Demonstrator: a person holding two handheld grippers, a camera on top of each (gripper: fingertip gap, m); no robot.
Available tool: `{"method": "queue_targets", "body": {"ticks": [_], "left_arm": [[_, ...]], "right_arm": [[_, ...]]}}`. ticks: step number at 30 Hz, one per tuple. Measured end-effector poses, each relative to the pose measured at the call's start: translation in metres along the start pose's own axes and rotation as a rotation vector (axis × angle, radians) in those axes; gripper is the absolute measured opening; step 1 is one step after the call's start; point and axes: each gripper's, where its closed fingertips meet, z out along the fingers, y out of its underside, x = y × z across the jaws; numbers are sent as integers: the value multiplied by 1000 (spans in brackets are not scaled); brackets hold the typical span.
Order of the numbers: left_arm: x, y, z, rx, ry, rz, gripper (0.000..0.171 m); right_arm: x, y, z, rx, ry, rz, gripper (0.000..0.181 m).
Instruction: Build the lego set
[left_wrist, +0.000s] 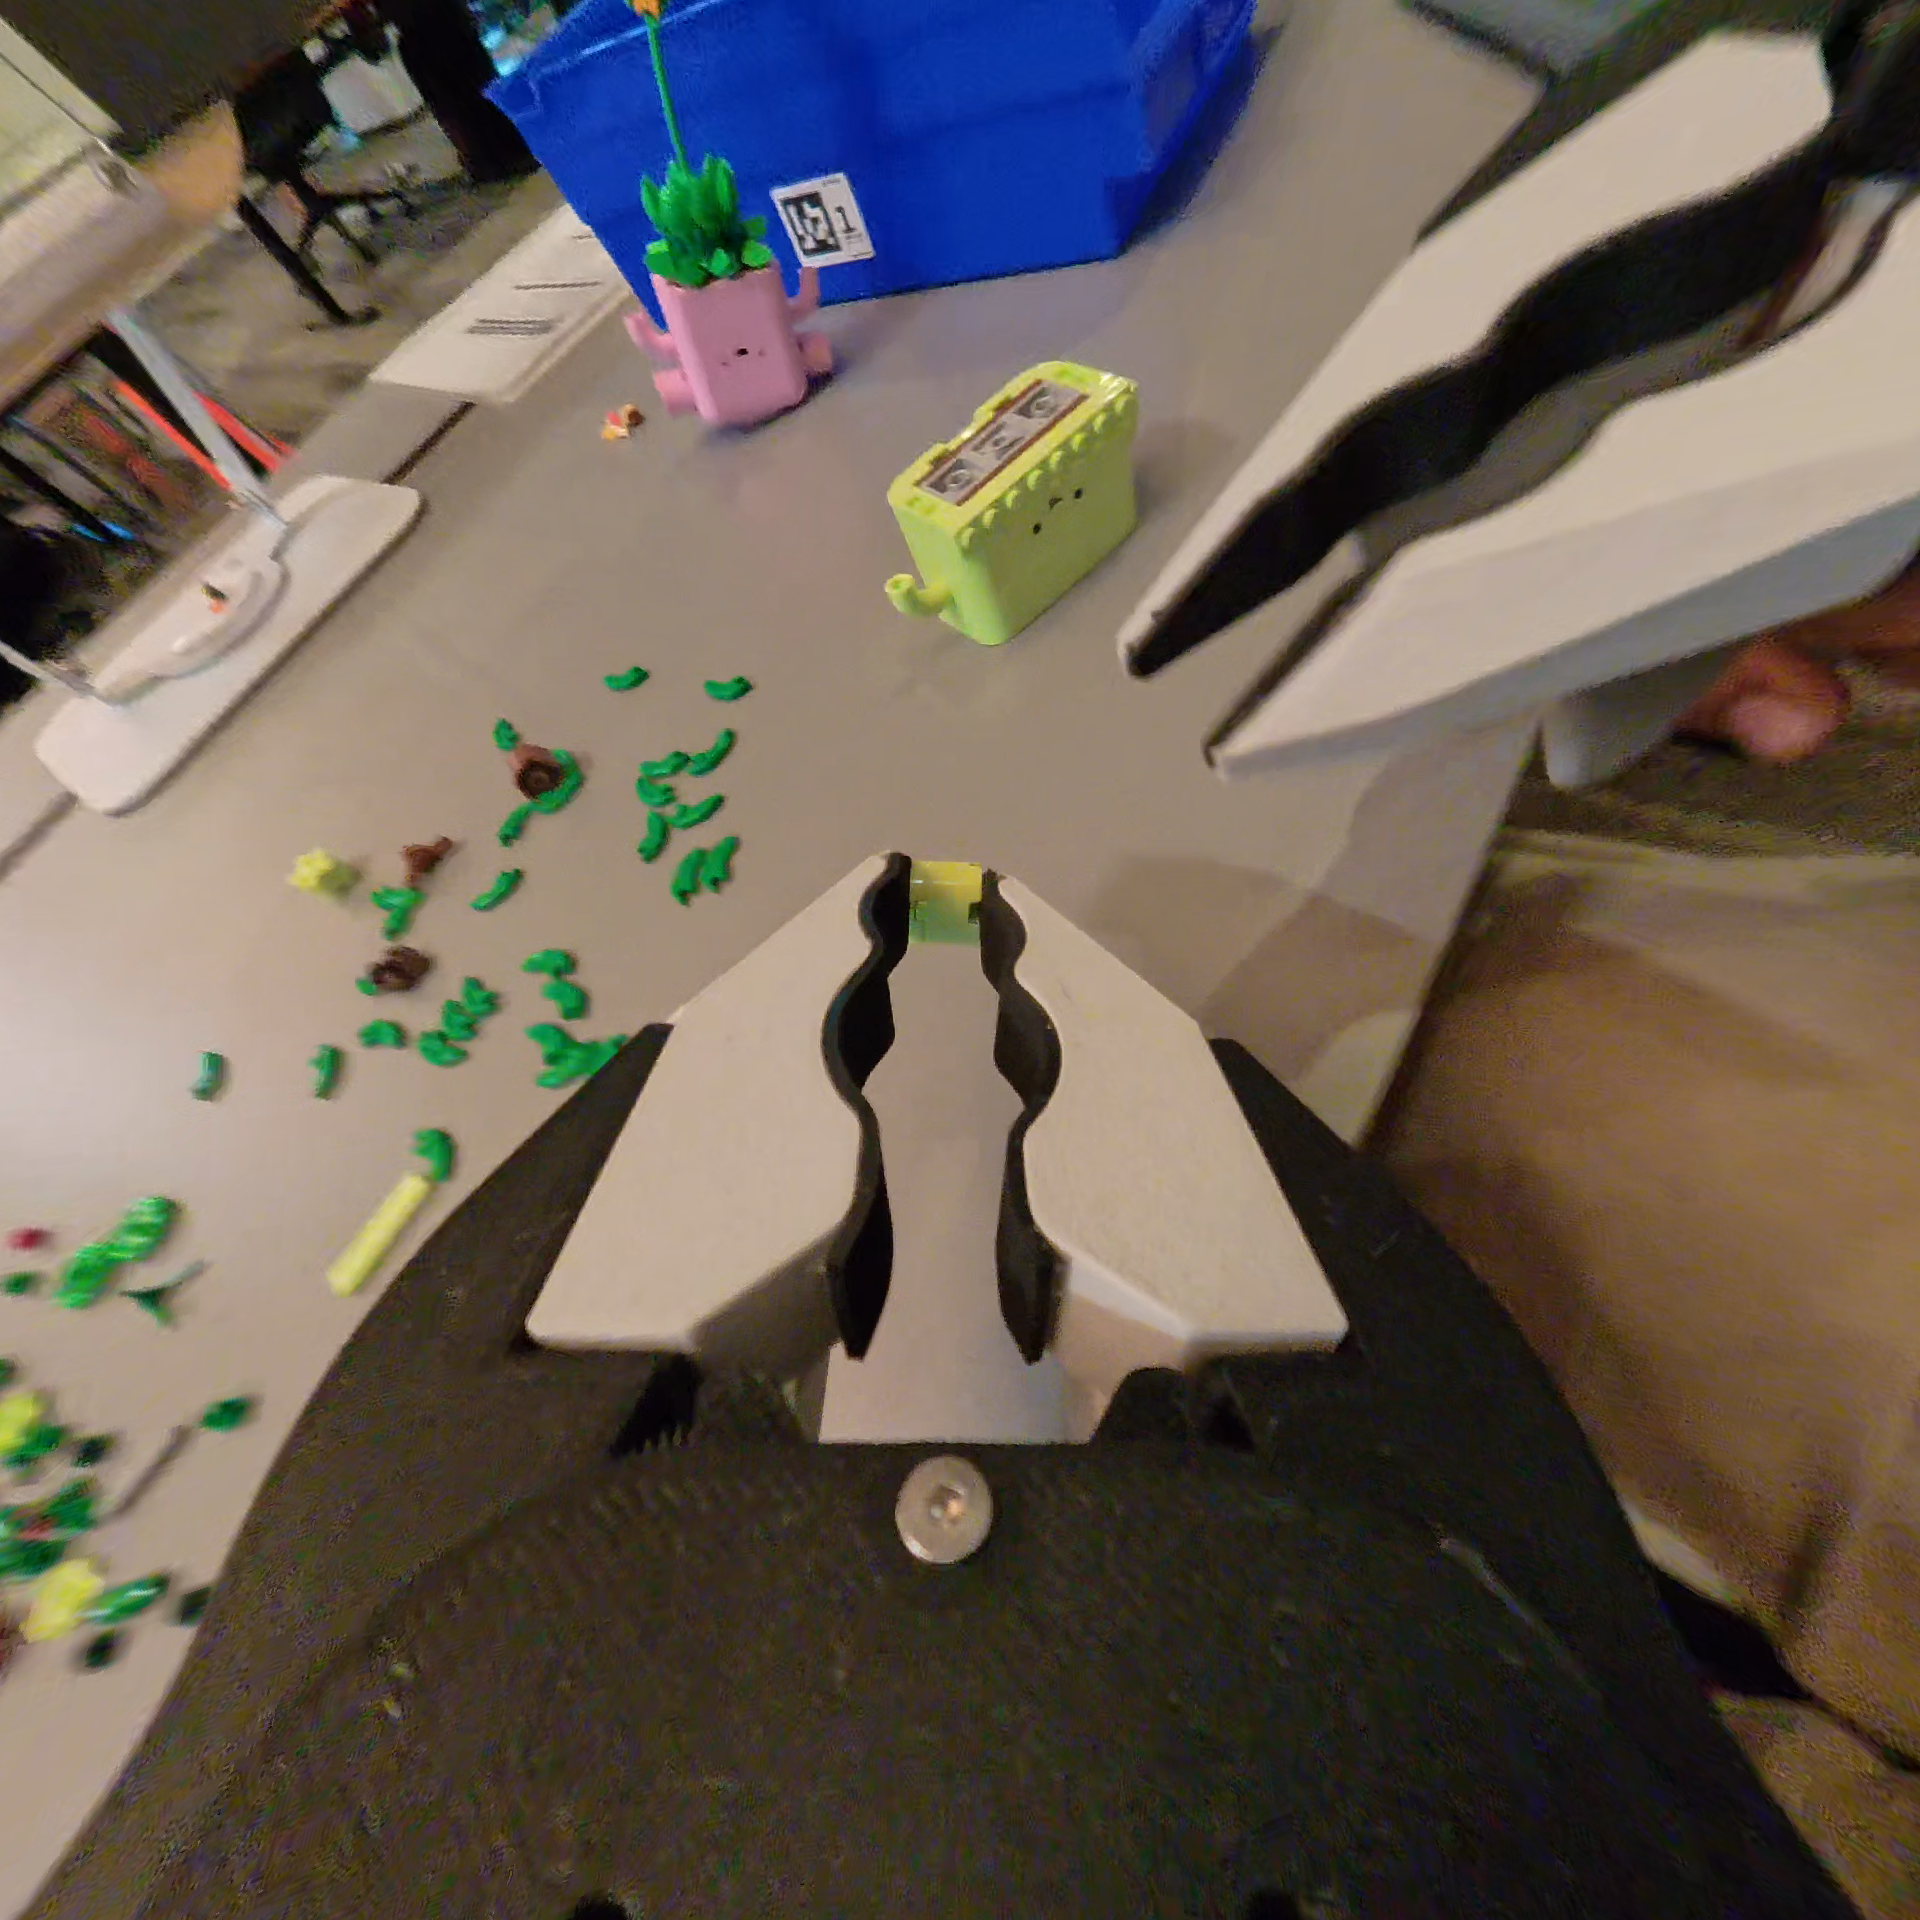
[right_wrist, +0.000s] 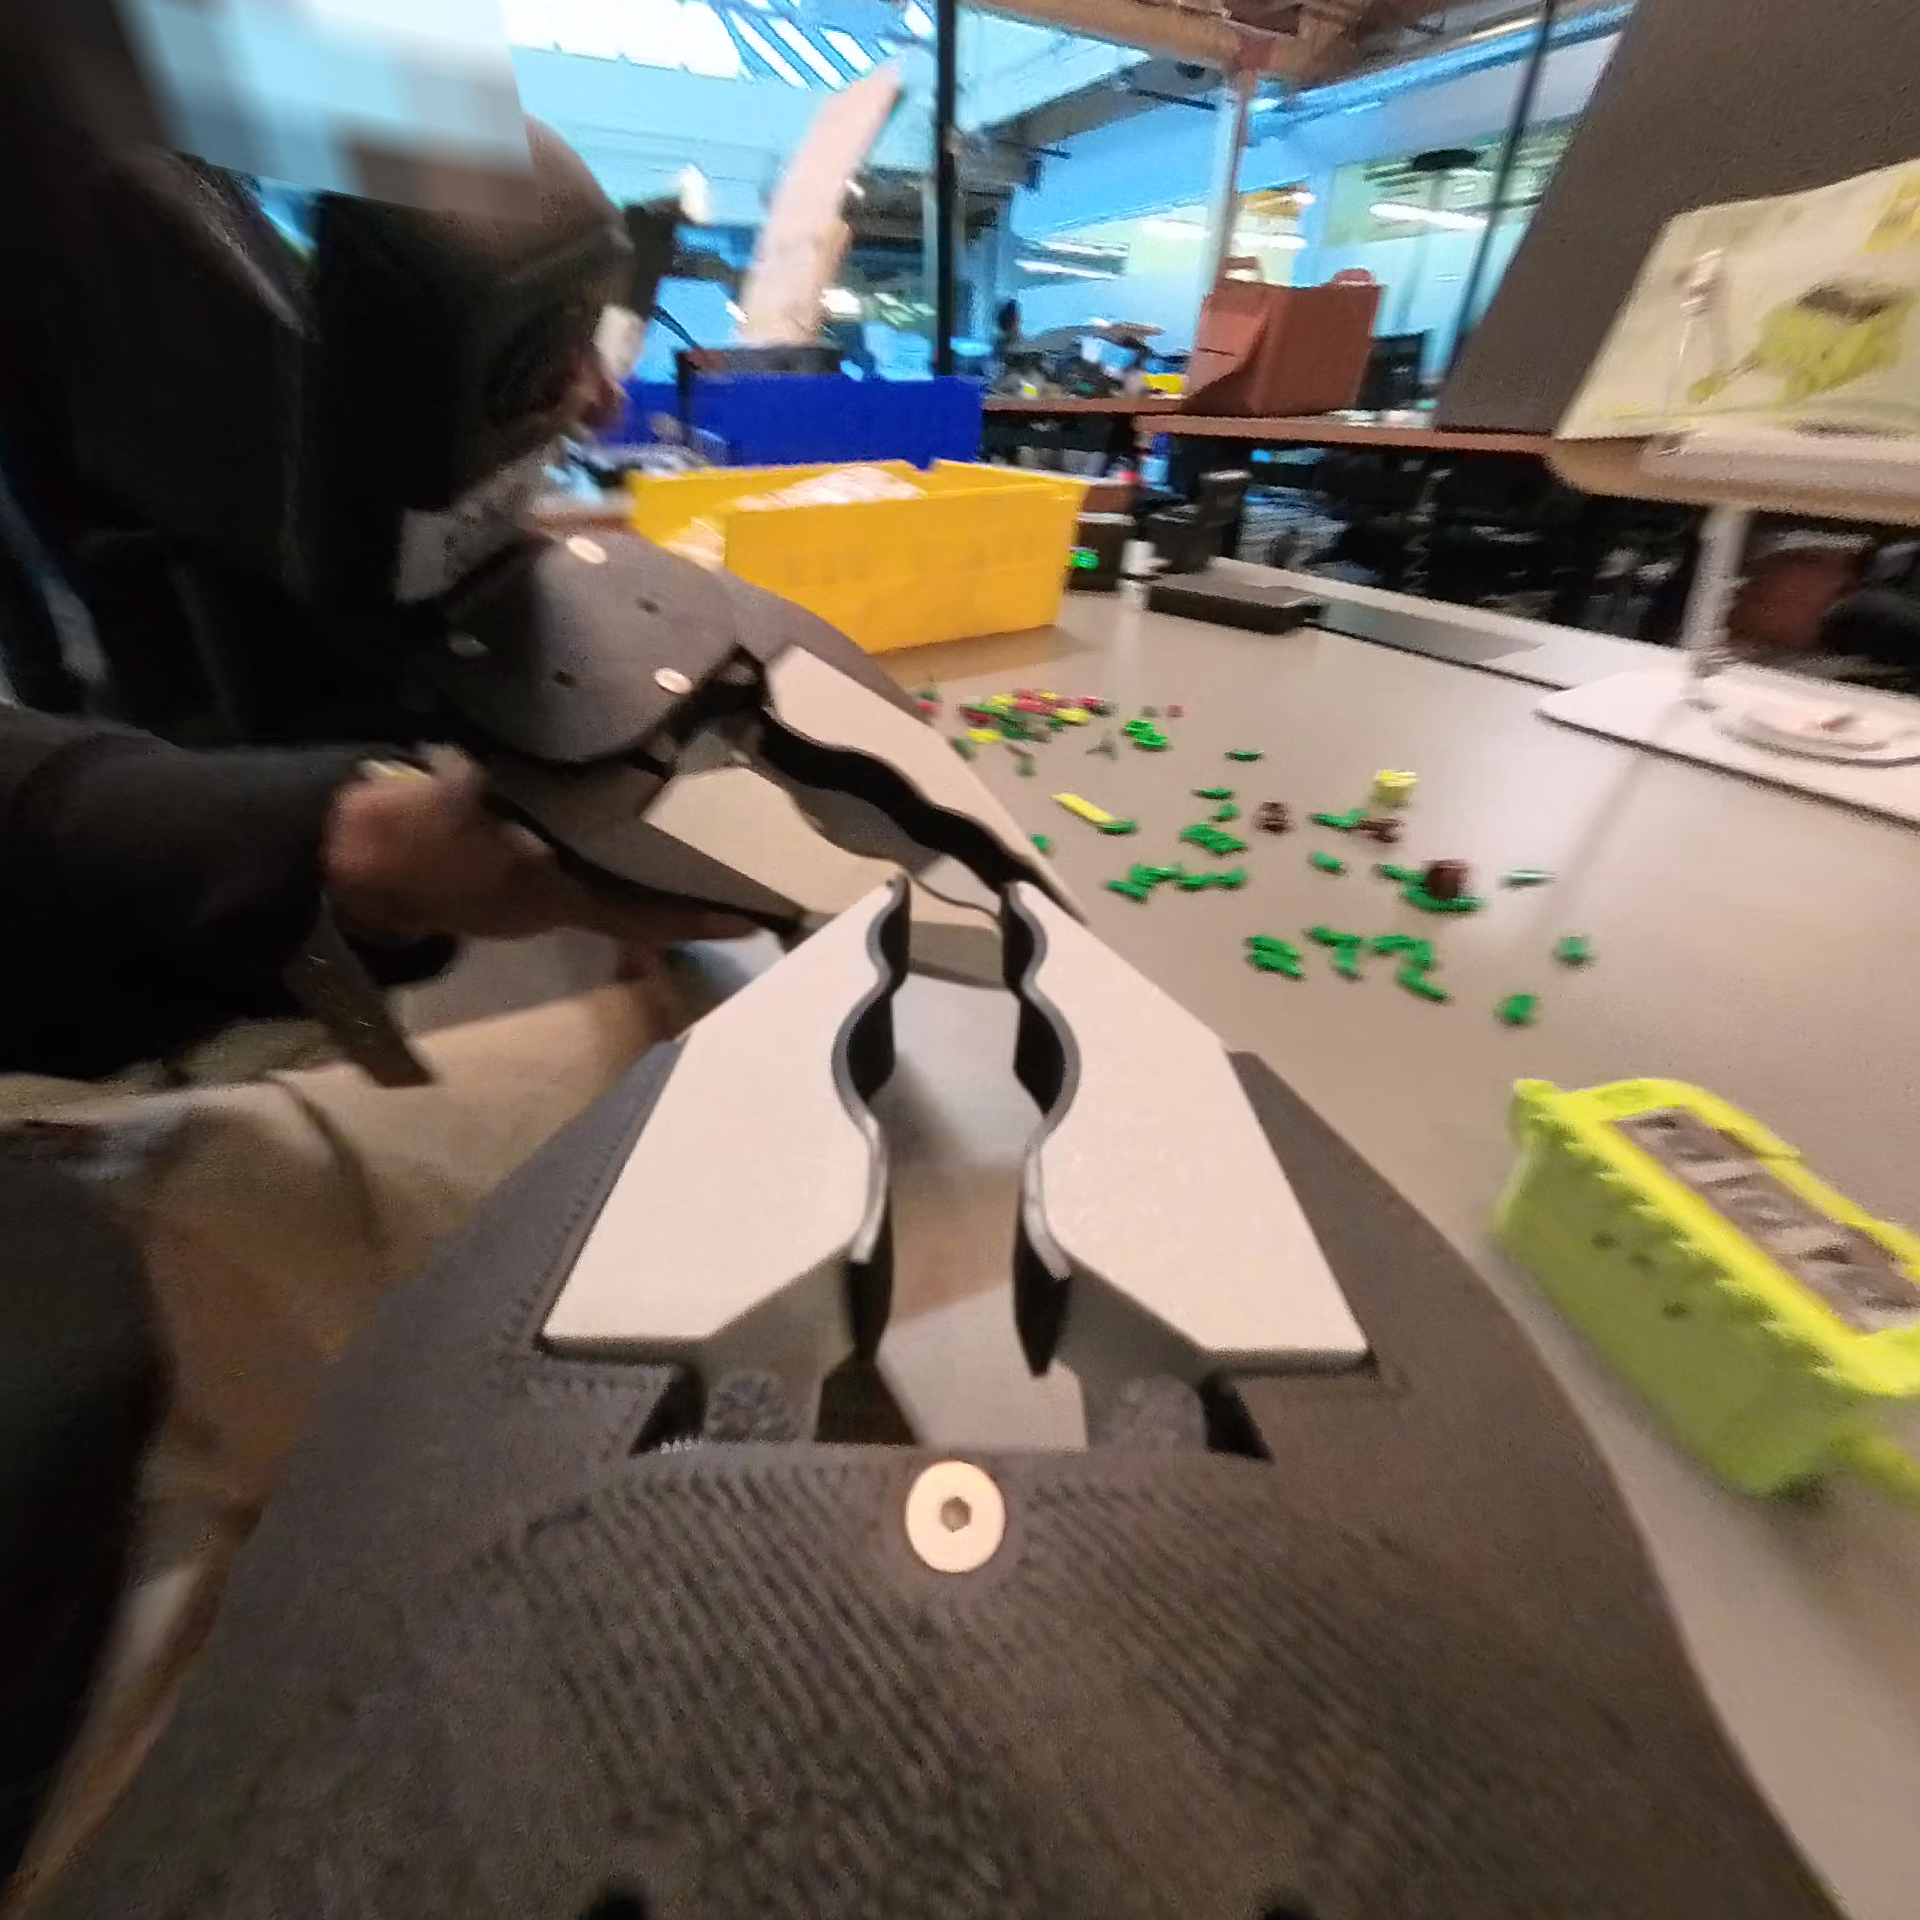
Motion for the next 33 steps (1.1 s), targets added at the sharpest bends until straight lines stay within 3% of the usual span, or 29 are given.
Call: {"method": "queue_targets", "body": {"ticks": [2,7,10,16,24,33], "left_arm": [[-20,7,7,-81,-89,106,12],[-40,35,30,-232,-183,286,12],[-38,40,33,-240,-217,341,12],[-30,29,33,-139,-386,702,12],[-27,29,32,-134,-282,586,13],[-25,22,22,-76,-131,351,51]], "right_arm": [[26,6,3,-71,111,-7,10],[34,-2,8,-30,50,185,9],[37,-3,5,-11,55,219,13],[47,19,-3,-95,180,122,14],[45,26,-4,-139,216,16,10],[46,26,-4,-135,197,60,7]]}}
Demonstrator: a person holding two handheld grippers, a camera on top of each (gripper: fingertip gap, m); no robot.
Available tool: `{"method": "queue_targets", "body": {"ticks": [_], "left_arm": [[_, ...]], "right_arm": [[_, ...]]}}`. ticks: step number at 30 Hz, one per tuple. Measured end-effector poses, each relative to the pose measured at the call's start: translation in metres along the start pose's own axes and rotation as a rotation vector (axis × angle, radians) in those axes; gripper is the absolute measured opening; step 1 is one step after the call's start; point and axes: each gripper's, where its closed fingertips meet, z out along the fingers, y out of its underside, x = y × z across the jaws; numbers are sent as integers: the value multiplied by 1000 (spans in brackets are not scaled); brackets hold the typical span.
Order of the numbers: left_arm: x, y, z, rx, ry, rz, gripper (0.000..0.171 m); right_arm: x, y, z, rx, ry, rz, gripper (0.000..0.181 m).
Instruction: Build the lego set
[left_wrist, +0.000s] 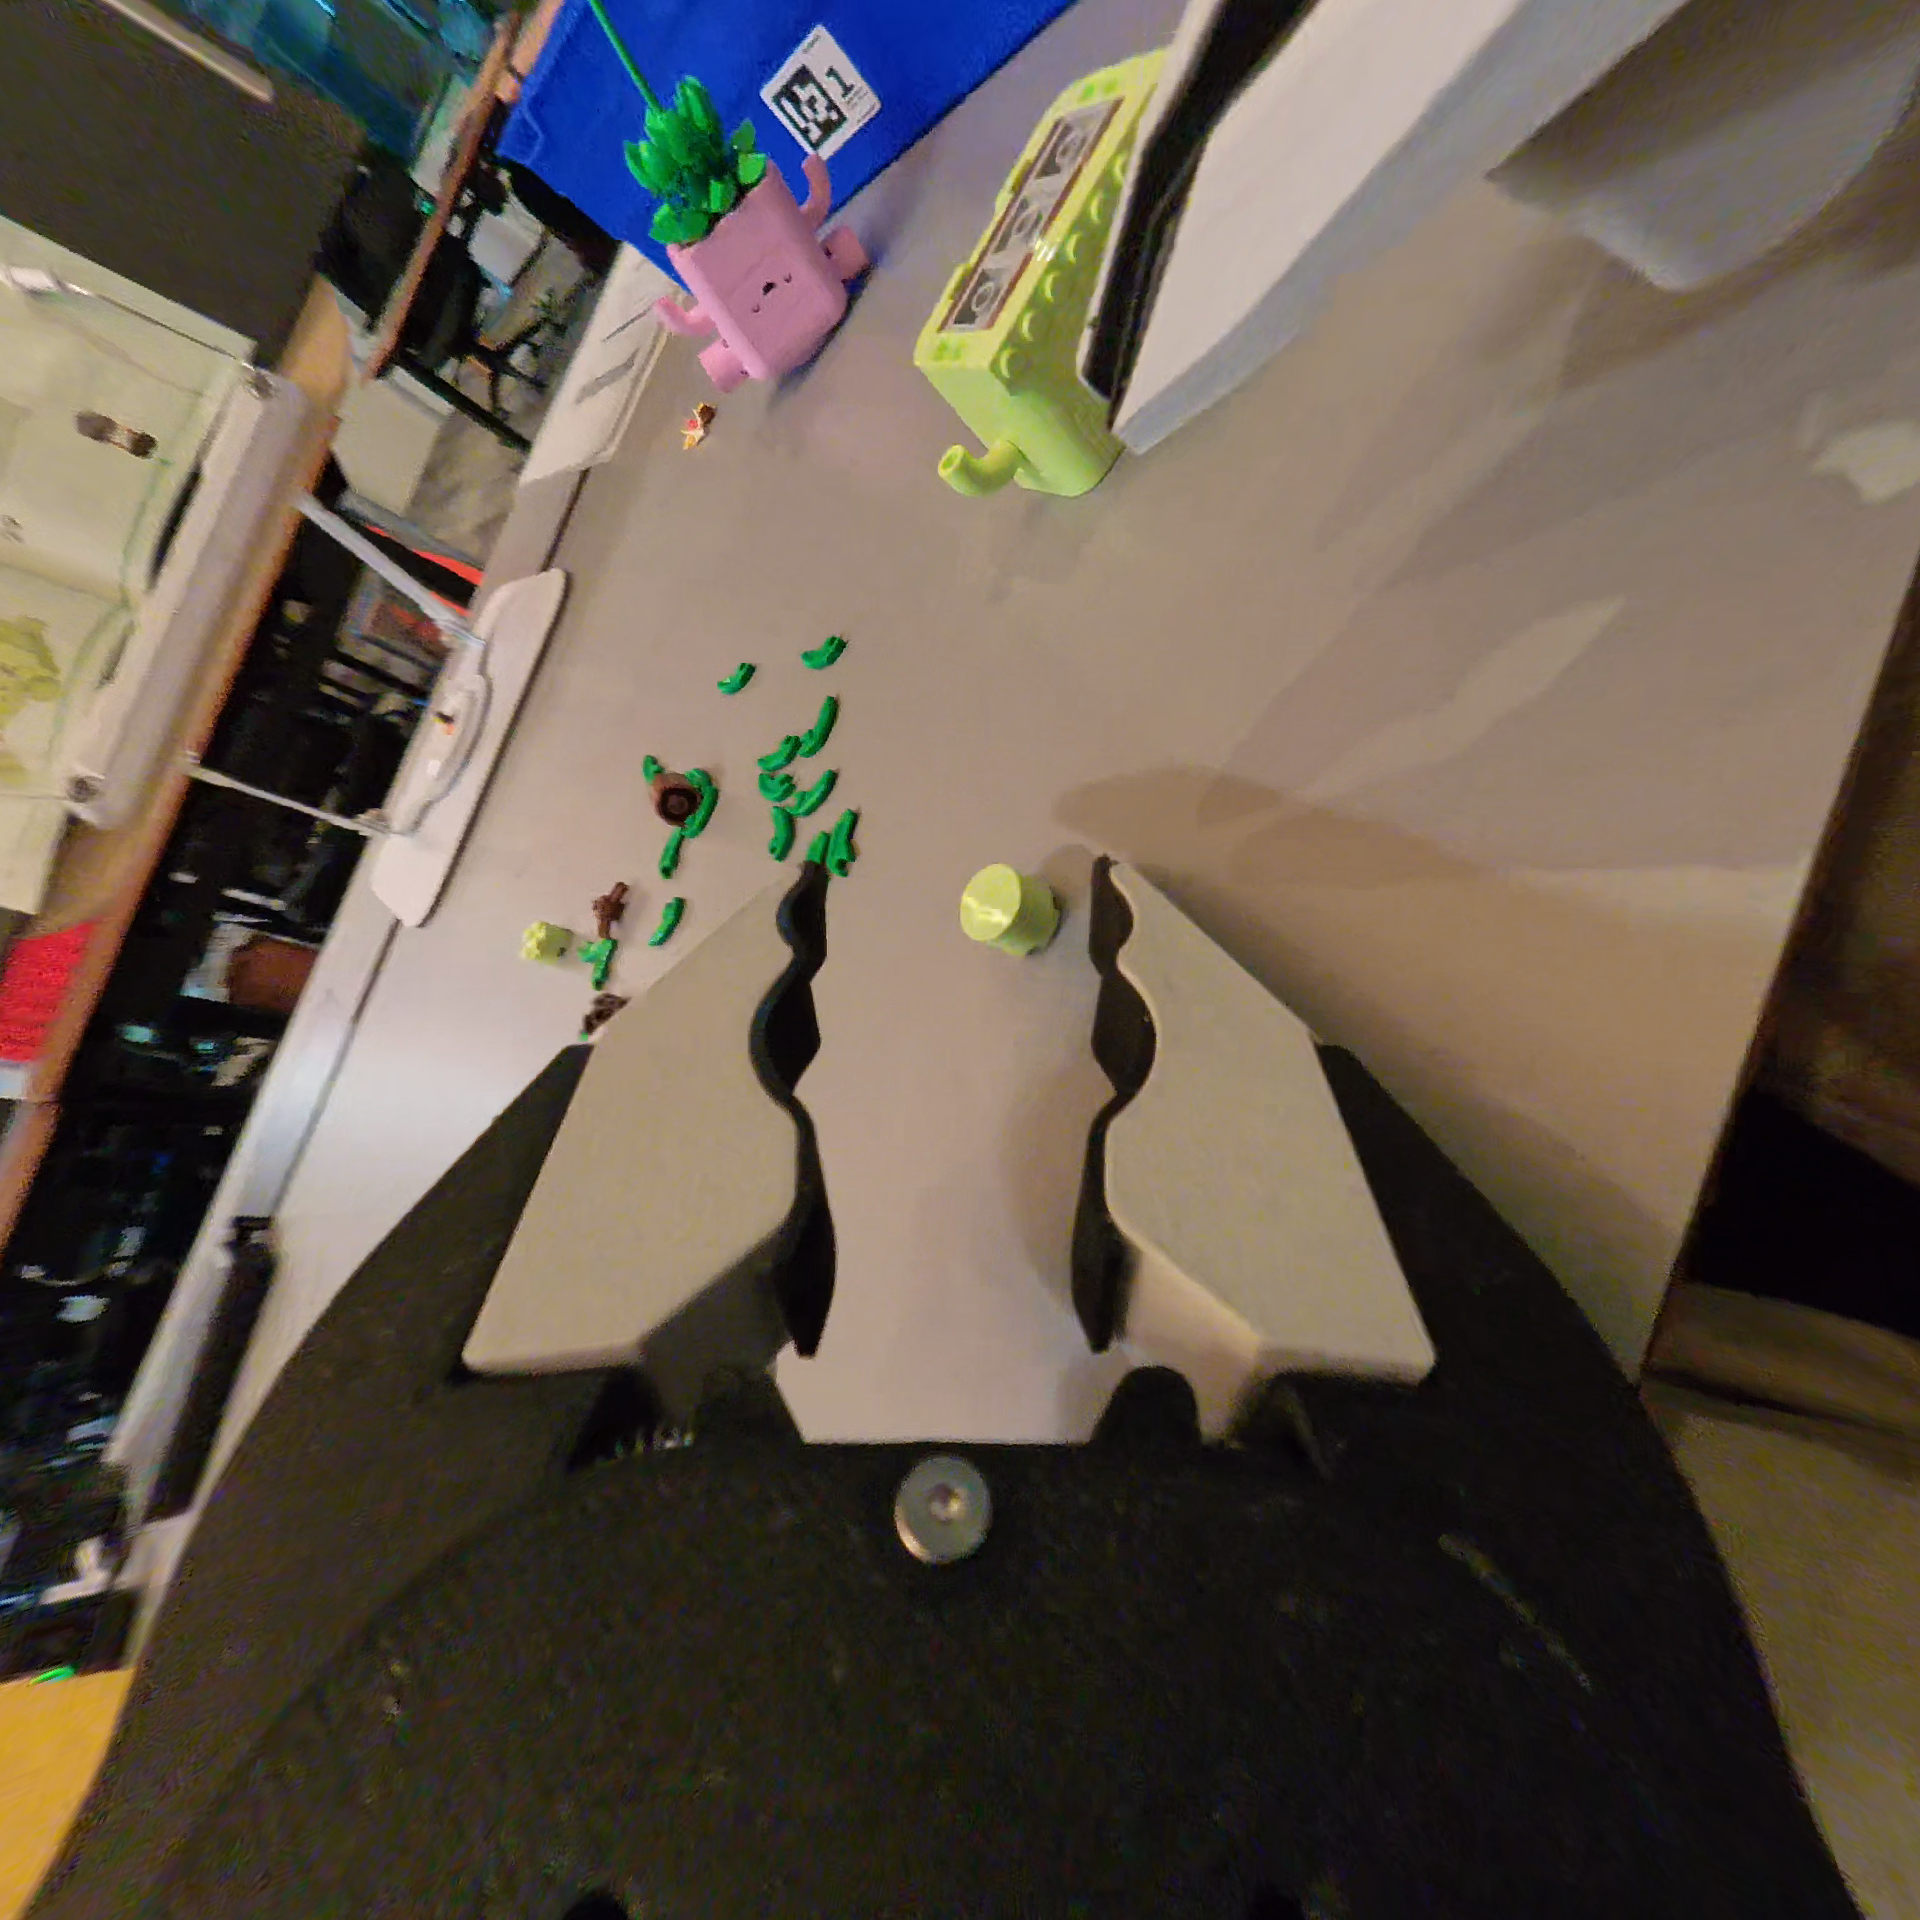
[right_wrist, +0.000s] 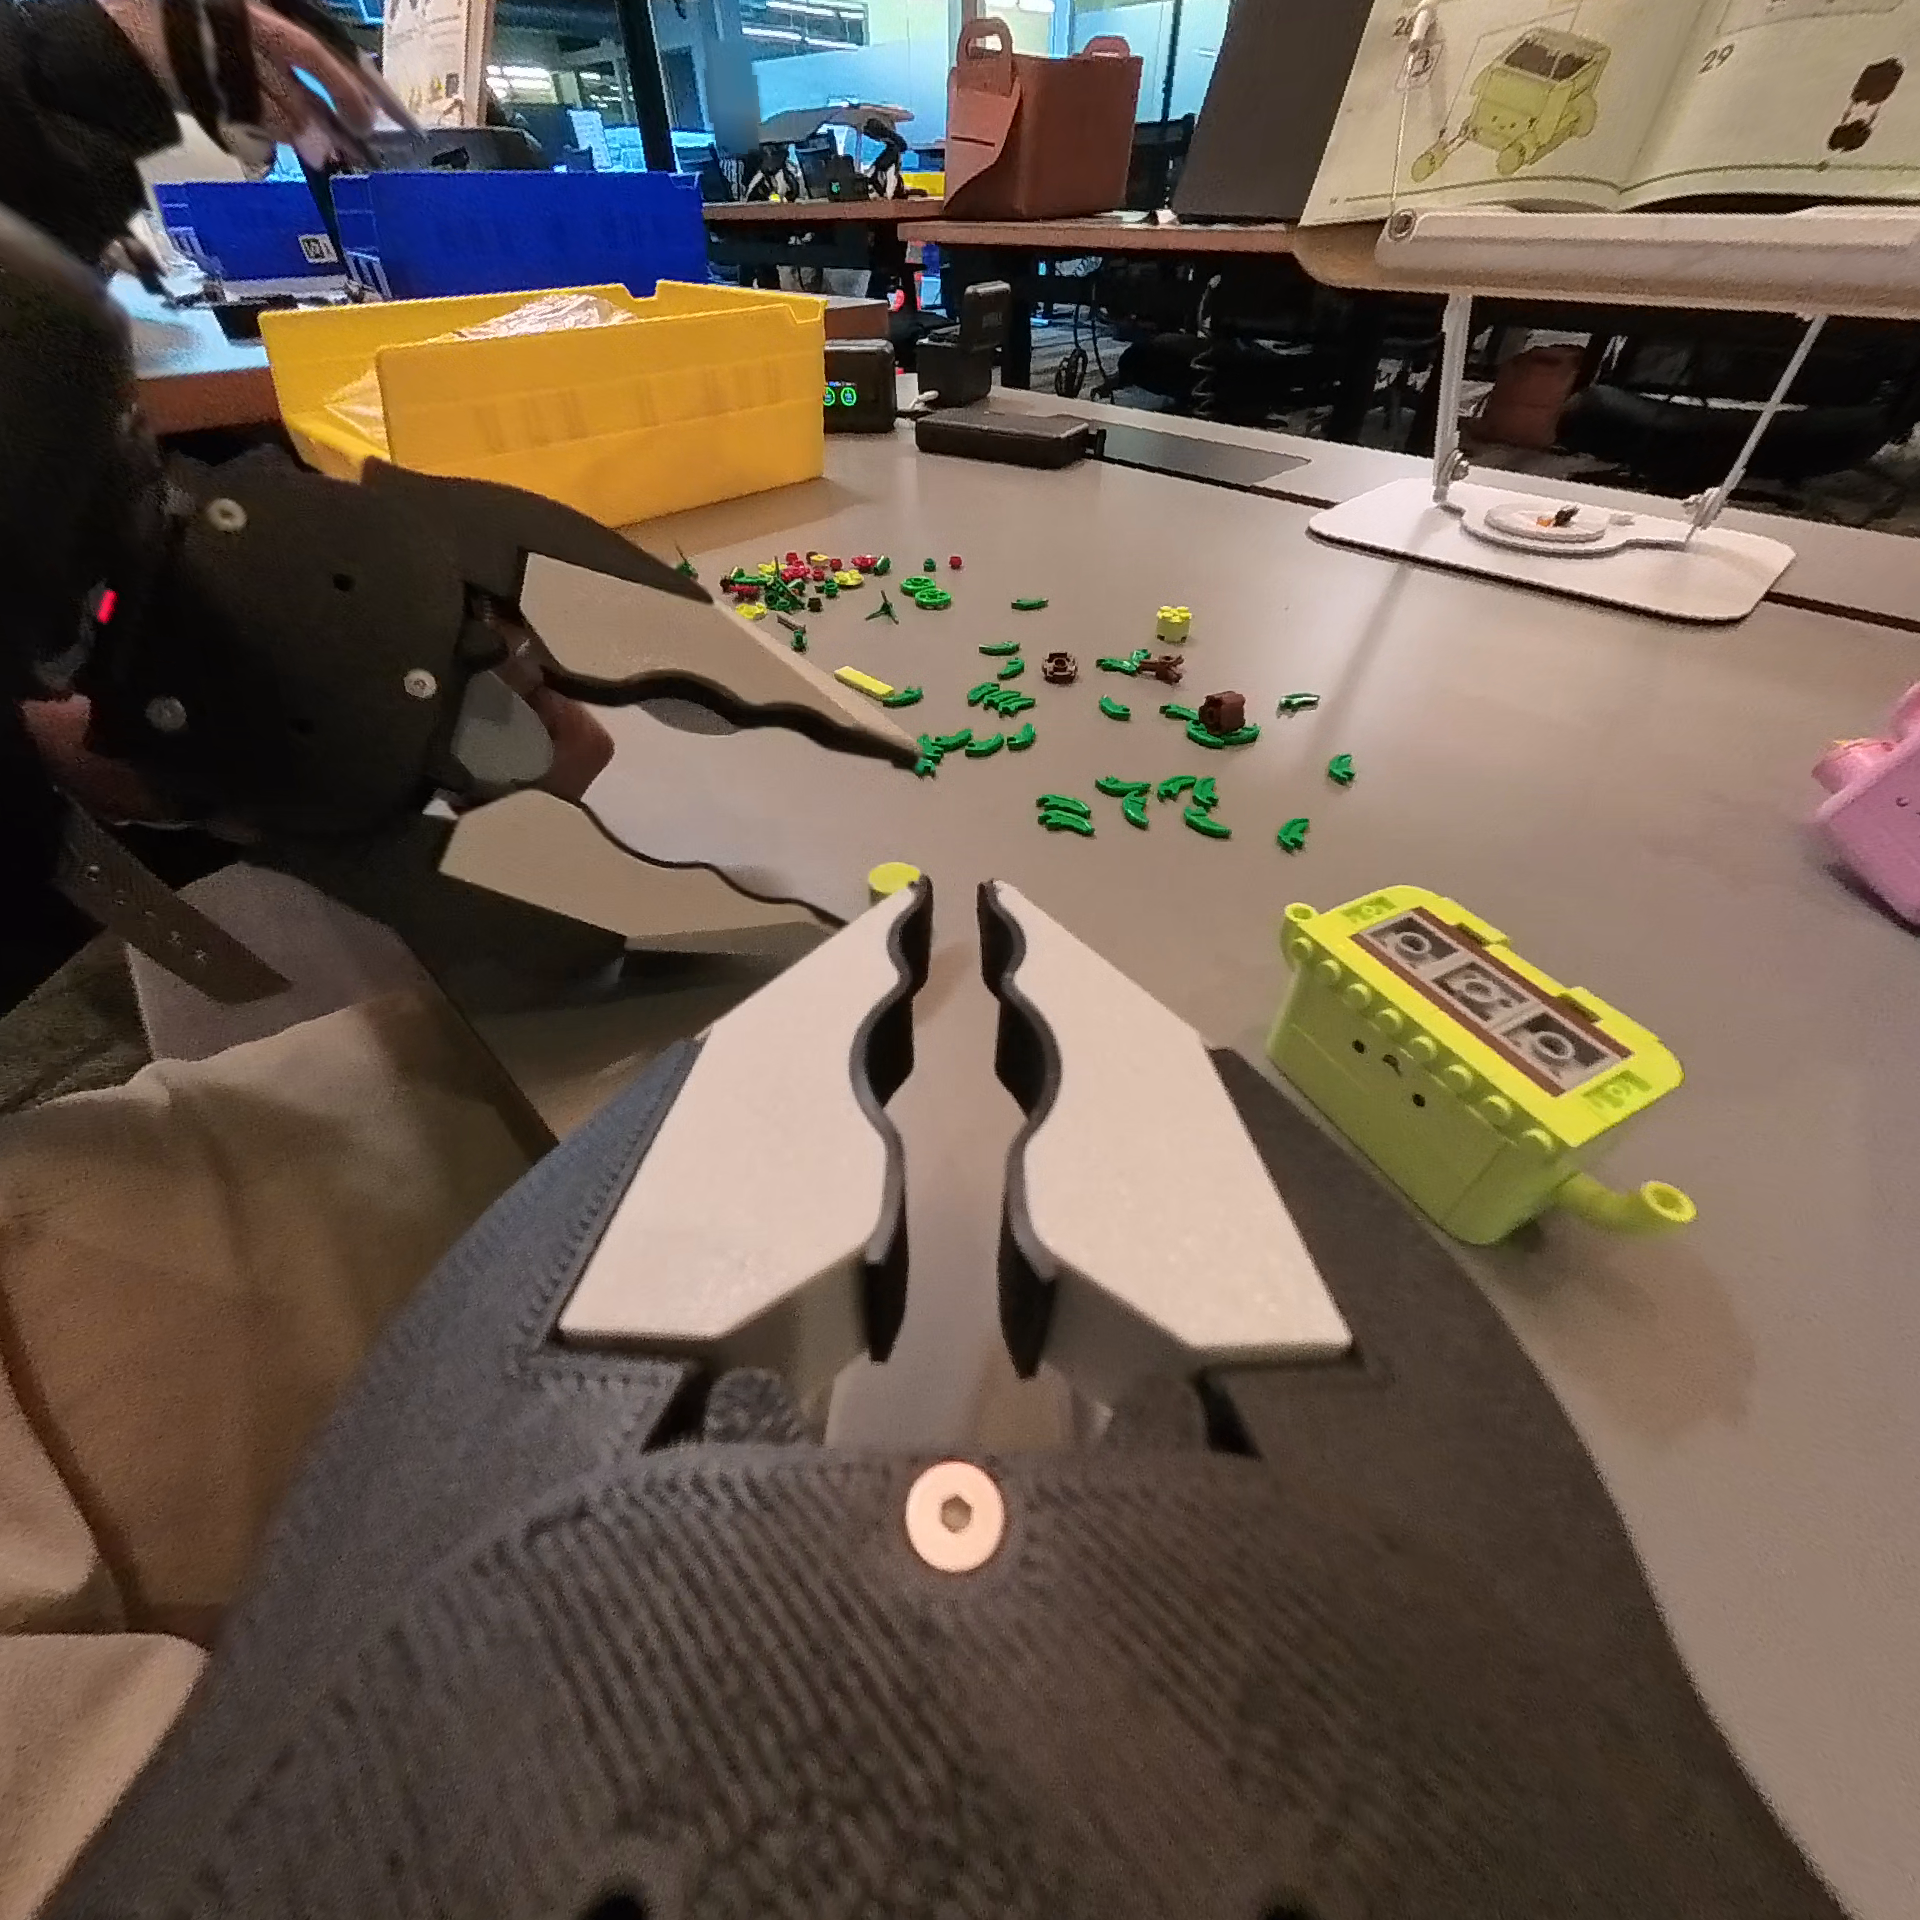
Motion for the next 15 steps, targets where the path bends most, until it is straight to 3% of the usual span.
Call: {"method": "queue_targets", "body": {"ticks": [8,15], "left_arm": [[6,3,-6,2,120,-107,53],[11,8,-2,-42,191,-148,38]], "right_arm": [[2,2,3,-23,-10,34,6],[-1,6,5,-45,-14,11,4]]}}
